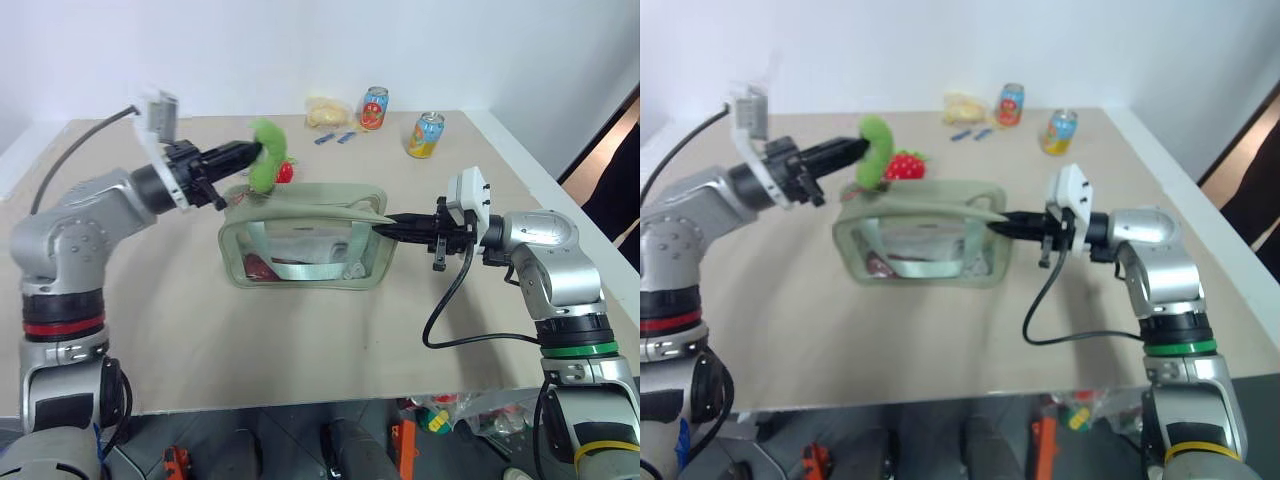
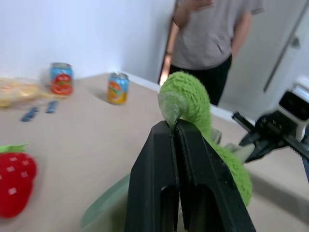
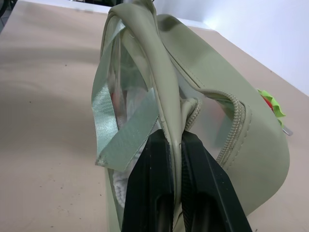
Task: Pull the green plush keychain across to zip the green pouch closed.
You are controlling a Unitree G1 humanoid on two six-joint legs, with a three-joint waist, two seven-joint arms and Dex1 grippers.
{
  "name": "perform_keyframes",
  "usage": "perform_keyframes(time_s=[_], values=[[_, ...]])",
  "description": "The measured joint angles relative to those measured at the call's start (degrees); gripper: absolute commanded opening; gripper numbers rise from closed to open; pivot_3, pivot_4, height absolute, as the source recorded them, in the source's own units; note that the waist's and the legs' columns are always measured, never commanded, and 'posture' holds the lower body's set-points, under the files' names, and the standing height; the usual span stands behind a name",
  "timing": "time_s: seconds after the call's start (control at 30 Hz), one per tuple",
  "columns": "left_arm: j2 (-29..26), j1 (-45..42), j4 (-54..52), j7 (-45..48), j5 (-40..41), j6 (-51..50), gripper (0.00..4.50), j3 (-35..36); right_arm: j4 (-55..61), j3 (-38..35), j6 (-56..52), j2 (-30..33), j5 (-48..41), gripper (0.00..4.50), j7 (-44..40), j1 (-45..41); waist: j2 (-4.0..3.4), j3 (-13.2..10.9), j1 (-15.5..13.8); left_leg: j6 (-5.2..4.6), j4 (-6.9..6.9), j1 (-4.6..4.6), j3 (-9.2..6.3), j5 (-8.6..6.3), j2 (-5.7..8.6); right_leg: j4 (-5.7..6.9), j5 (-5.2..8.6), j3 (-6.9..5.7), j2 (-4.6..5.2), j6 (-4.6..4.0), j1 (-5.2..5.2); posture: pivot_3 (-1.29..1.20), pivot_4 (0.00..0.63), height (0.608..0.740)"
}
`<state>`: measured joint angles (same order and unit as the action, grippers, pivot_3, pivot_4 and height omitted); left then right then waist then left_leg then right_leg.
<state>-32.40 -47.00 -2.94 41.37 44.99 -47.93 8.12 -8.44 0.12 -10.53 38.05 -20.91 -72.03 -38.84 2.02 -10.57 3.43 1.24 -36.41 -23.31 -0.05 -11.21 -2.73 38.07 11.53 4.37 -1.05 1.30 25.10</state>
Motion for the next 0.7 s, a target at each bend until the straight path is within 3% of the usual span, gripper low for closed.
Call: perform_keyframes(time_s=[0.2, 0.4, 0.43, 0.47, 0.5, 0.53, 0.63, 0.7], values=[[-1.6, -0.1, 1.9, 2.4, -5.1, 0.1, 0.02, -5.7, 0.0, 0.0, 0.5, 0.0, 0.4, 0.00, 0.0, 0.0, 0.00, 0.0, 0.1, 0.00, 0.04, -0.01, -0.02, 0.00, 0.00, 0.00, 0.03, -0.01, -0.02, -0.04, 0.03, 0.00, 0.150, 0.740], [-4.7, -1.9, 3.8, 6.2, -8.0, 0.2, 1.73, -6.7, 0.0, 0.0, 0.7, 0.0, 0.5, 0.00, 0.3, 0.0, 0.00, 0.0, 0.0, 0.00, 0.03, -0.03, -0.01, 0.00, 0.00, 0.00, 0.03, -0.01, 0.00, -0.02, 0.03, 0.00, 0.150, 0.740], [-5.0, -2.4, 3.9, 7.0, -8.3, 0.2, 2.26, -6.7, 0.0, 0.0, 0.7, 0.0, 0.5, 0.00, 0.4, 0.0, 0.00, 0.0, 0.0, 0.00, 0.03, -0.03, -0.01, 0.00, 0.00, 0.00, 0.03, -0.01, 0.00, -0.02, 0.04, 0.00, 0.150, 0.740], [-5.2, -2.7, 3.9, 7.4, -8.4, 0.2, 2.51, -6.9, 0.0, 0.0, 0.7, 0.0, 0.6, 0.00, 0.4, 0.0, 0.00, 0.0, 0.0, 0.00, 0.03, -0.03, -0.01, 0.00, 0.00, 0.00, 0.03, 0.00, -0.01, -0.02, 0.04, 0.00, 0.150, 0.740], [-6.6, -3.5, 4.0, 8.7, -8.5, 0.2, 3.09, -7.0, 0.0, 0.0, 0.8, 0.0, 0.6, 0.00, 0.5, 0.0, 0.00, 0.0, 0.1, 0.00, 0.04, -0.03, -0.01, 0.00, 0.00, 0.00, 0.03, 0.00, -0.01, -0.03, 0.05, 0.00, 0.150, 0.740], [-6.8, -3.7, 4.0, 8.9, -8.5, 0.2, 3.15, -7.0, -0.1, 0.0, 0.8, 0.0, 0.6, 0.00, 0.5, 0.0, 0.00, 0.0, 0.1, 0.00, 0.04, -0.03, -0.01, 0.00, 0.00, 0.00, 0.03, 0.00, -0.01, -0.03, 0.05, 0.00, 0.150, 0.740], [-12.1, -3.6, 3.7, 12.2, -9.0, 0.0, 4.14, -6.9, -0.2, 0.1, 1.1, -0.1, 0.7, 0.00, 0.6, 0.0, -0.01, 0.0, 0.3, 0.00, 0.11, -0.04, -0.01, 0.00, -0.01, 0.00, 0.06, 0.00, -0.02, -0.06, 0.10, 0.00, 0.150, 0.740], [-15.5, -1.3, 2.4, 13.6, -9.1, 0.1, 4.14, -5.2, -0.4, 0.2, 1.2, -0.2, 0.9, 0.00, 0.7, 0.0, -0.01, 0.0, 0.5, 0.00, 0.14, -0.03, -0.01, 0.00, -0.01, 0.01, 0.10, -0.01, -0.01, -0.08, 0.10, 0.00, 0.150, 0.740]])
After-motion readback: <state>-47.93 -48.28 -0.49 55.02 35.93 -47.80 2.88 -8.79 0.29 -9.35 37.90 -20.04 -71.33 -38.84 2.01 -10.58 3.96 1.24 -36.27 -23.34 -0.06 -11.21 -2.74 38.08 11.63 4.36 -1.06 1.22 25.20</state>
